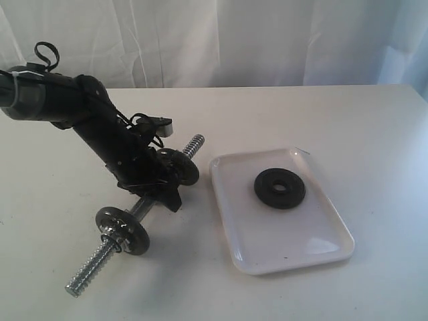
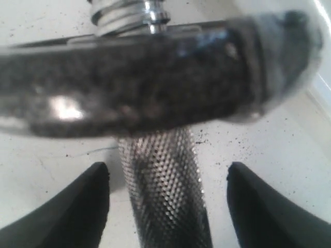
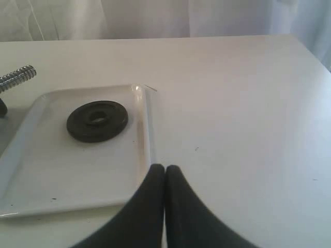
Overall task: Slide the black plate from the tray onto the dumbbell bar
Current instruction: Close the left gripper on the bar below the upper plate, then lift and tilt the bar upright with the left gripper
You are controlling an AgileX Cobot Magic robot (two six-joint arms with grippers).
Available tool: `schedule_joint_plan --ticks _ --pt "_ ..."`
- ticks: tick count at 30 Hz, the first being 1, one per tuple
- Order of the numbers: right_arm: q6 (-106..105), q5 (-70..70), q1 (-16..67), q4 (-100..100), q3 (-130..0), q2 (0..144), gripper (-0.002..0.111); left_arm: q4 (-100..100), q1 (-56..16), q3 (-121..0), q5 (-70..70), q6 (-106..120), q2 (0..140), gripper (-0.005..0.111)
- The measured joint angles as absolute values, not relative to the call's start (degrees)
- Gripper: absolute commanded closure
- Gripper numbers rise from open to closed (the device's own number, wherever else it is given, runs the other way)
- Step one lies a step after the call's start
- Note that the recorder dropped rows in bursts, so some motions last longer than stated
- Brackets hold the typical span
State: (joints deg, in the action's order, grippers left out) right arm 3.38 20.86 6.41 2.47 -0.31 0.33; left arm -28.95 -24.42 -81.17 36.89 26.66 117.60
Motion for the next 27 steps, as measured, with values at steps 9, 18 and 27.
schedule_joint_plan --ticks 9,18,27 --pt "3.38 20.86 6.41 2.47 -0.31 0.33 0.108 -30.06 -24.42 -81.17 37.23 26.16 118.18 0.107" --pt "3.38 20.86 6.41 2.47 -0.31 0.33 0.108 -31.93 -24.76 -81.05 37.11 27.51 118.2 0.107" --pt "3.38 20.86 6.41 2.47 -0.31 0.33 0.108 -31.92 -24.76 -79.7 32.84 35.22 116.1 0.107"
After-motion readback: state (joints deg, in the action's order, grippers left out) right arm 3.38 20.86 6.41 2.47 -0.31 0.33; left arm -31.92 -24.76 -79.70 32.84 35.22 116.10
